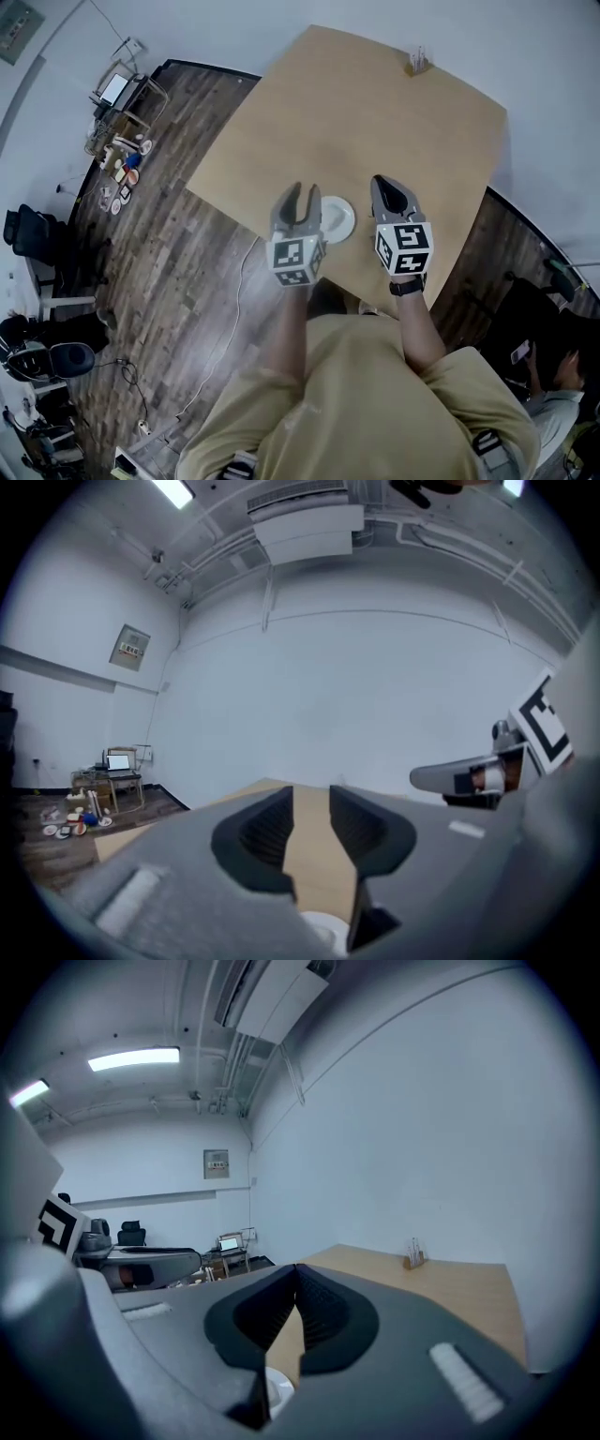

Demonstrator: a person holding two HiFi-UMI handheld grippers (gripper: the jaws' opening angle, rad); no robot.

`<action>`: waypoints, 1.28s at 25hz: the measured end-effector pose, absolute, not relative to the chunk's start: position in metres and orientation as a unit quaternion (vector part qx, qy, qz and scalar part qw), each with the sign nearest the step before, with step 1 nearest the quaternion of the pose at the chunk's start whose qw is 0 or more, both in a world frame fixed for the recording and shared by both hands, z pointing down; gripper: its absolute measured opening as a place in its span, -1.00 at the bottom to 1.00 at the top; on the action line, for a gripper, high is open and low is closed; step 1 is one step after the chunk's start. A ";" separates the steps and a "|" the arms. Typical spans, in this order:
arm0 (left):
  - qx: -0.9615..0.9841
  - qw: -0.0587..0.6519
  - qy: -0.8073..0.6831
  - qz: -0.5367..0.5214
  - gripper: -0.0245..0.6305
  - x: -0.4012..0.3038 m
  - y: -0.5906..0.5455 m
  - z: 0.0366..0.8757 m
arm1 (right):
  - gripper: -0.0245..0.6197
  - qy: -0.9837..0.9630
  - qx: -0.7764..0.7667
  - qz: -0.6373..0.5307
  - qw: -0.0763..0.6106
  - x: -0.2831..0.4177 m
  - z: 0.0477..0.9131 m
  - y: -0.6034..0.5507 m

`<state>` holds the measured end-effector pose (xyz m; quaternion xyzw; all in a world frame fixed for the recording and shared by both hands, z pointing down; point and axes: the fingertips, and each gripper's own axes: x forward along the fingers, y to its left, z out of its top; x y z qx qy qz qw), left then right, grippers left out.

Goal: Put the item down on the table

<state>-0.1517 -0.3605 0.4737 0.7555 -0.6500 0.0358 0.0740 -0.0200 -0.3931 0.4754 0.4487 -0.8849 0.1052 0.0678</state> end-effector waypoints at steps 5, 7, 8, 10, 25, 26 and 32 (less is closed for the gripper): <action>0.749 0.041 -0.661 0.008 -0.79 -0.142 -0.332 0.432 | -0.90 -0.895 0.438 0.077 0.031 -0.010 0.437 -0.368; 0.745 0.029 -0.666 0.000 -0.89 -0.141 -0.321 0.418 | -0.90 -0.899 0.433 0.063 0.020 -0.009 0.422 -0.357; 0.744 0.024 -0.668 -0.003 -0.92 -0.141 -0.315 0.412 | -0.90 -0.901 0.430 0.056 0.016 -0.009 0.415 -0.351; 0.744 0.015 -0.667 -0.007 -0.92 -0.136 -0.306 0.403 | -0.91 -0.903 0.428 0.044 0.009 -0.007 0.405 -0.340; 0.740 -0.016 -0.672 -0.026 -0.92 -0.112 -0.256 0.372 | -0.90 -0.911 0.413 0.005 -0.007 0.010 0.380 -0.291; 0.739 -0.016 -0.672 -0.026 -0.92 -0.111 -0.255 0.373 | -0.90 -0.911 0.413 0.005 -0.007 0.010 0.381 -0.290; 0.742 -0.012 -0.670 -0.019 -0.92 -0.108 -0.252 0.378 | -0.90 -0.908 0.419 0.007 -0.009 0.017 0.381 -0.286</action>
